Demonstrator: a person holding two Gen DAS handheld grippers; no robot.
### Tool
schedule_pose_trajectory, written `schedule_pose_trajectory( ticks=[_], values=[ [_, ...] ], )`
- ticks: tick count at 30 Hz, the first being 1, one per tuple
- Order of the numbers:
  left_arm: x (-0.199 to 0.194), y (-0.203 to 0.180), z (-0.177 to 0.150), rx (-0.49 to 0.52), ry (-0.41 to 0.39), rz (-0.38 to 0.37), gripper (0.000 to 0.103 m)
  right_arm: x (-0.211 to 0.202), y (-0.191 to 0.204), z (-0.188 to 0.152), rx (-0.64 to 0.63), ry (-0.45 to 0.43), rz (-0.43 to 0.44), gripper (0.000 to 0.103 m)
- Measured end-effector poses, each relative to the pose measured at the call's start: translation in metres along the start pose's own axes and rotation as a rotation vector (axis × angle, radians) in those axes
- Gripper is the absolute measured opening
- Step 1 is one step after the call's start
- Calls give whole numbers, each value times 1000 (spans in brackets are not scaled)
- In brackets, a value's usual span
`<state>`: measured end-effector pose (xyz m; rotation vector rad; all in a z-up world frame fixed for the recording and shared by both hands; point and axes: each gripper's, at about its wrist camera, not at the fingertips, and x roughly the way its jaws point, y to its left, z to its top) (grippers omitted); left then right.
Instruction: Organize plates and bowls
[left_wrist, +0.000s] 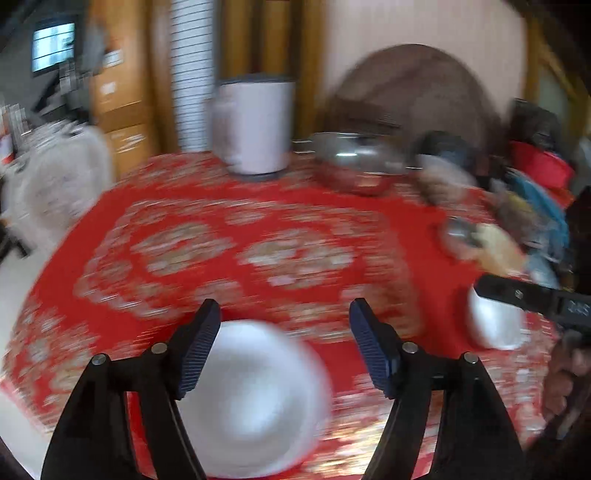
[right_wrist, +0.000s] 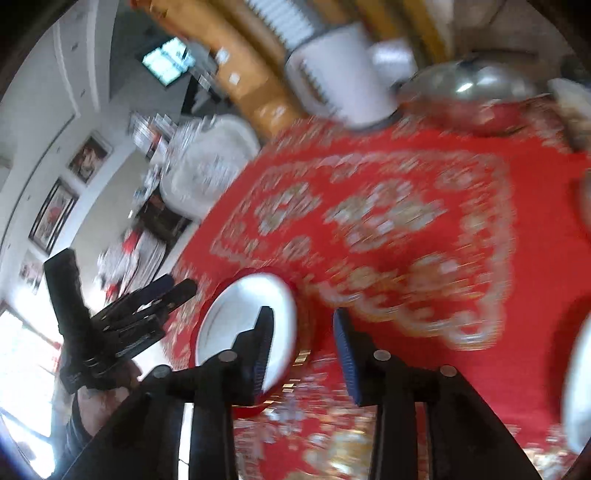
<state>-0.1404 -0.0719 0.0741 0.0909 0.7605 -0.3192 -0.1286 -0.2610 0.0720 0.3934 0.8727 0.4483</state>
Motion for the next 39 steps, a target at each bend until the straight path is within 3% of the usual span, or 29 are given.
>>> schedule_pose_trajectory(
  ticks=[5, 7, 10, 15, 23, 27, 30, 33, 39],
  values=[
    [36, -108, 8, 123, 73, -153, 72, -91, -72, -6, 71, -115, -145, 60],
    [53, -137, 6, 164, 103, -163, 72, -115, -101, -14, 101, -126, -215, 65],
    [82, -175, 0, 220, 159, -164, 72, -138, -144, -26, 177, -123, -294, 65],
    [108, -200, -12, 236, 220, -179, 72, -148, -198, -48, 272, -110, -343, 65],
    [128, -218, -25, 272, 257, -168, 72, -130, -229, -64, 341, -68, -302, 65],
    [129, -223, -29, 285, 254, -149, 72, -121, -233, -69, 350, -63, -326, 60],
    [130, -225, -31, 282, 253, -142, 61, -120, -236, -71, 362, -66, -335, 50],
    [133, -226, -32, 274, 261, -147, 59, -121, -237, -72, 361, -60, -346, 37],
    [128, -234, -36, 293, 247, -160, 31, -117, -237, -76, 364, -43, -349, 26]
  ],
)
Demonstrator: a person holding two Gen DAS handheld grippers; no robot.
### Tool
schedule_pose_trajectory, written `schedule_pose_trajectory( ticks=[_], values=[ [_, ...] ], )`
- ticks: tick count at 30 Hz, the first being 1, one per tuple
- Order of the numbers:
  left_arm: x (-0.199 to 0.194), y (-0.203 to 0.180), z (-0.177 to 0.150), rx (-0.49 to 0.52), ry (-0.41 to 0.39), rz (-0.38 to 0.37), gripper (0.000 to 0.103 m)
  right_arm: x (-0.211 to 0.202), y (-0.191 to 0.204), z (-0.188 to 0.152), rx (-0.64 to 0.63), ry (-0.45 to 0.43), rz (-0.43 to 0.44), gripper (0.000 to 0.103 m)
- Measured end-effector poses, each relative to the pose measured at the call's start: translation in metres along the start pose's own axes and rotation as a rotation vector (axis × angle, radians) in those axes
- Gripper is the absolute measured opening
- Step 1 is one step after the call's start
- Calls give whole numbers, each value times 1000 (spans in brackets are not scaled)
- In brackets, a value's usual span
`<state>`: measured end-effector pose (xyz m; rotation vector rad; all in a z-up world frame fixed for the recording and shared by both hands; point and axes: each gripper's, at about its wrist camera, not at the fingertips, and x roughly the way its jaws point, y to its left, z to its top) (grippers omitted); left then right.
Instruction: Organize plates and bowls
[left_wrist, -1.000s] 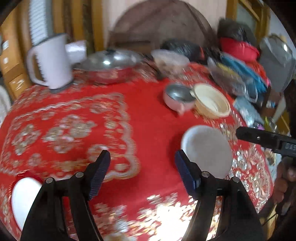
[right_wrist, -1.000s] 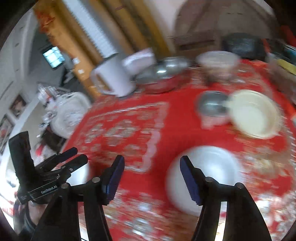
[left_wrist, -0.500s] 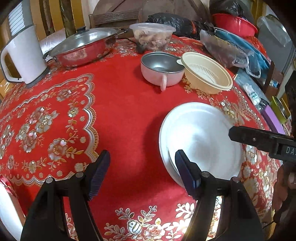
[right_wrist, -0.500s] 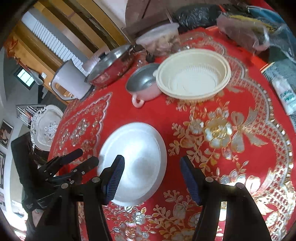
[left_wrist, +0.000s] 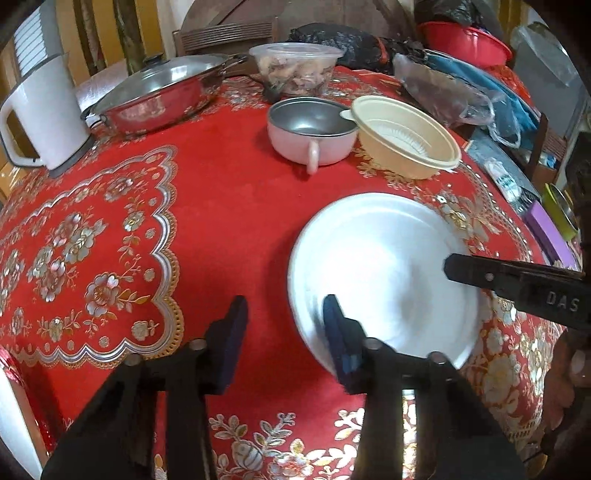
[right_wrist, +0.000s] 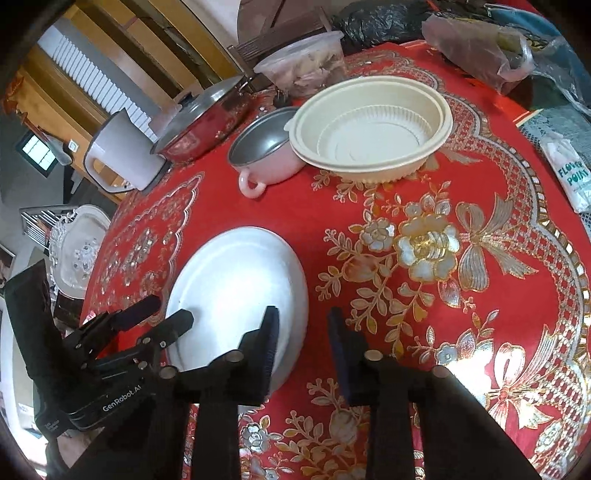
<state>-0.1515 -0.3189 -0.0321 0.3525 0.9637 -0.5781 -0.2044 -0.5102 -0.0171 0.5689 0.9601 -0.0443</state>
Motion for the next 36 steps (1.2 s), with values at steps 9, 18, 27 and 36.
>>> schedule_pose_trajectory(
  ticks=[9, 18, 27, 36],
  values=[
    [-9, 3, -2, -14, -13, -29, 15, -2, 14, -3, -25, -1, -1, 12],
    [-27, 20, -1, -42, -46, -41, 14, -6, 28, -1, -29, -1, 6, 12],
    [-60, 68, -8, -107, -83, -26, 14, -9, 63, 5, -51, 15, 43, 12],
    [-94, 135, -36, -205, -117, 33, 14, -10, 144, 3, -166, 33, 125, 14]
  ],
)
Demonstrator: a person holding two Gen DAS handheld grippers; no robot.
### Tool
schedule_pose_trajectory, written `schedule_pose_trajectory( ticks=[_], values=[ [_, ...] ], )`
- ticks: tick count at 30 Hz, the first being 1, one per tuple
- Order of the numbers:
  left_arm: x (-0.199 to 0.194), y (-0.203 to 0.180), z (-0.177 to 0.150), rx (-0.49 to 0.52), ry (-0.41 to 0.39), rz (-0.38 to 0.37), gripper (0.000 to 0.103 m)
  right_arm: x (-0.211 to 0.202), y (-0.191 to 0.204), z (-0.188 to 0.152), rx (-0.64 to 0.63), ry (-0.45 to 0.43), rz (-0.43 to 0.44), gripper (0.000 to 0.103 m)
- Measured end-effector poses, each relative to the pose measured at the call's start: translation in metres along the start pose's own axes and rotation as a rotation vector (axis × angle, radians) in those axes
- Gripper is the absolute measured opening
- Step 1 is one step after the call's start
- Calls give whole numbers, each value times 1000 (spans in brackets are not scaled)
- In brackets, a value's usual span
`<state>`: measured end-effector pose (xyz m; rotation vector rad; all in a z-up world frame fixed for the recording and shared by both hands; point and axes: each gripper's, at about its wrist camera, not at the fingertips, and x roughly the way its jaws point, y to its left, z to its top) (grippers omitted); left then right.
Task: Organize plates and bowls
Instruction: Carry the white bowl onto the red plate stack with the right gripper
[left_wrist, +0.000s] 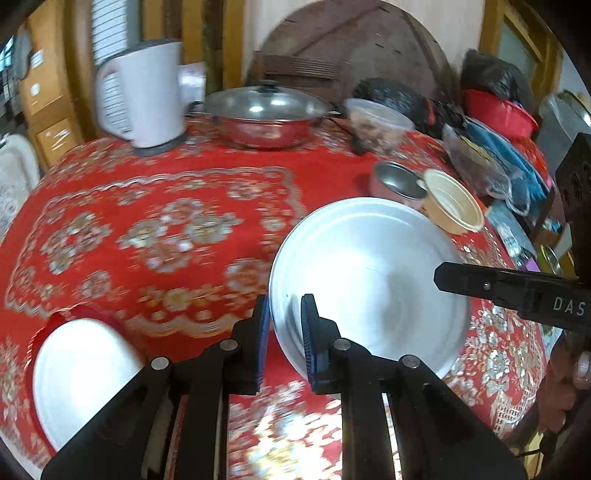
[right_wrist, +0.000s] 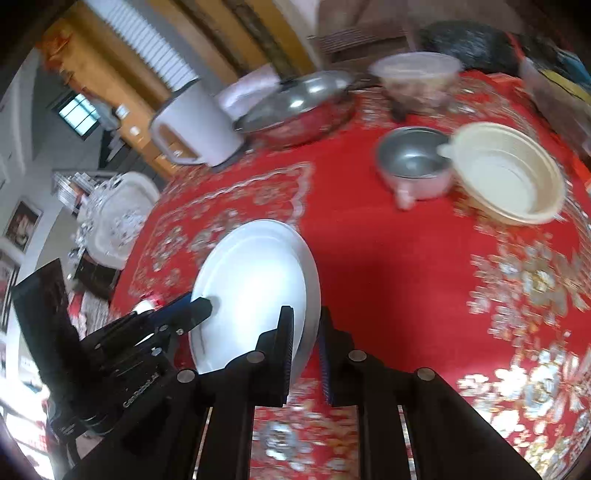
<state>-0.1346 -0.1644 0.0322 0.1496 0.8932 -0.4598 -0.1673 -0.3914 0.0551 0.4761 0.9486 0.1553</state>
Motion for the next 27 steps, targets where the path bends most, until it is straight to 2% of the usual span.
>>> schedule_pose_trajectory(
  ticks=[14, 22, 27],
  values=[
    [-63, 125, -25, -179, -93, 139, 14, 46, 132, 5, -185, 67, 157, 15],
    [-65, 179, -55, -272, -66, 207, 14, 84, 202, -13, -275, 132, 245, 16],
    [-62, 188, -74, -289, -41, 207, 16, 112, 217, -30, -288, 187, 262, 16]
  ],
)
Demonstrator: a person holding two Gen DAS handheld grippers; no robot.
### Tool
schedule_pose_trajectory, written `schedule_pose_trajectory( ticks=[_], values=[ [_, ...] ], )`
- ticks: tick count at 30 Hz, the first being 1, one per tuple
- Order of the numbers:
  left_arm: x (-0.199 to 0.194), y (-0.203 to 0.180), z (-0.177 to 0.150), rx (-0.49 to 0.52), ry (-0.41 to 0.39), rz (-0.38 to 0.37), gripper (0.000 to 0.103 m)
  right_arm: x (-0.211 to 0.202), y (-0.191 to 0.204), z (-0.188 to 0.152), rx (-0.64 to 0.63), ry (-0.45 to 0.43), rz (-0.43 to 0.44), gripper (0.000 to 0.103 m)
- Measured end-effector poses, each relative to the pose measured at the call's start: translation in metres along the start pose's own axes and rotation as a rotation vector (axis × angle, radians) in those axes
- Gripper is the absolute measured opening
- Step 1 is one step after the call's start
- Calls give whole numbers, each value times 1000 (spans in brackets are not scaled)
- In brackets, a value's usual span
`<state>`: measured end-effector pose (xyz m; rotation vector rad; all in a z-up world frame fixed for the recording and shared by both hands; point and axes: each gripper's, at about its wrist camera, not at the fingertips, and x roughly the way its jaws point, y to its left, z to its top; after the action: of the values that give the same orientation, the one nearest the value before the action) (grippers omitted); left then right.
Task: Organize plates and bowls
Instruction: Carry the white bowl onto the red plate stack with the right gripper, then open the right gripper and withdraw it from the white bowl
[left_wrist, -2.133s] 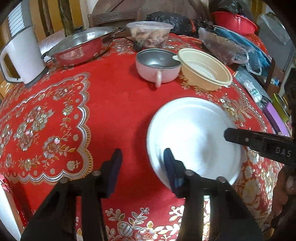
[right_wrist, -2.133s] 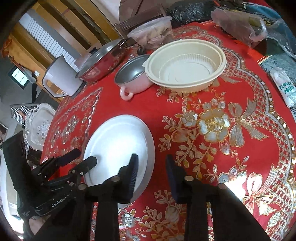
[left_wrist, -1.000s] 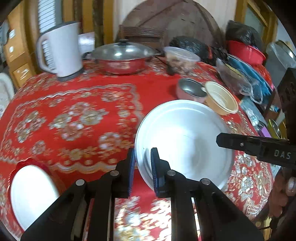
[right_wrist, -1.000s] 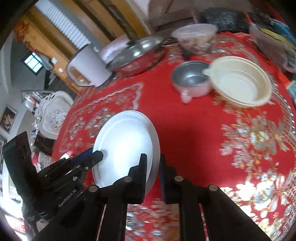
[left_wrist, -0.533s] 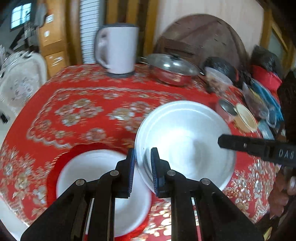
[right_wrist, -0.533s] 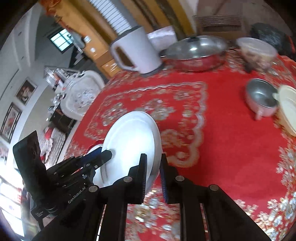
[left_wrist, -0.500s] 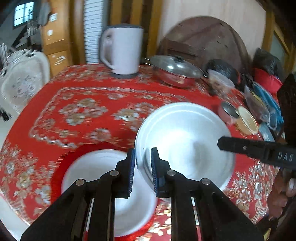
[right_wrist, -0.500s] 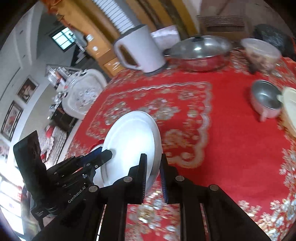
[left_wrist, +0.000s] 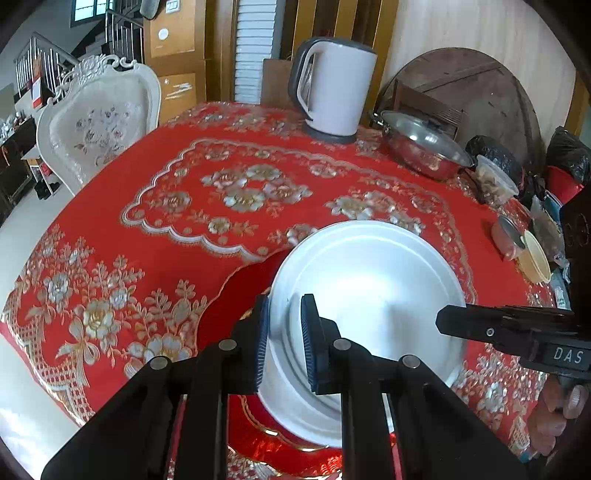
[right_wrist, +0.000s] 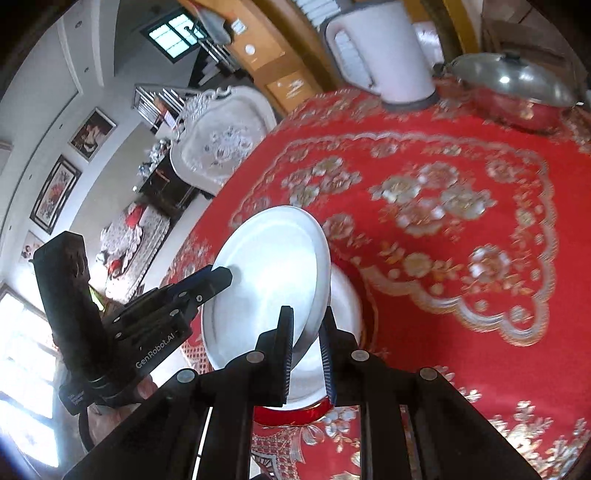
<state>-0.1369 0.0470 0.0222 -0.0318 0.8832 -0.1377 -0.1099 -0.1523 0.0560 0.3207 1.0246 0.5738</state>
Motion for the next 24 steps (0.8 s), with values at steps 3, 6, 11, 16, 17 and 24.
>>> schedule_pose_trajectory(
  ticks=[3, 6, 11, 16, 17, 24],
  values=[
    [4, 2, -4, -7, 5, -1, 20, 12, 1, -7, -2, 24, 11, 16],
    [5, 4, -4, -24, 6, -5, 21, 22, -1, -13, -6, 48, 13, 17],
    [0, 2, 1, -23, -14, -6, 21, 23, -5, -20, -7, 58, 12, 20],
    [-6, -5, 3, -17, -30, -19, 27, 11, -10, -20, -12, 39, 6, 23],
    [-7, -6, 3, -15, -30, -21, 28, 9, -12, -20, -6, 33, 5, 23],
    [-9, -12, 3, -16, -37, -38, 28, -7, -14, -22, 3, -2, 13, 23]
  ],
)
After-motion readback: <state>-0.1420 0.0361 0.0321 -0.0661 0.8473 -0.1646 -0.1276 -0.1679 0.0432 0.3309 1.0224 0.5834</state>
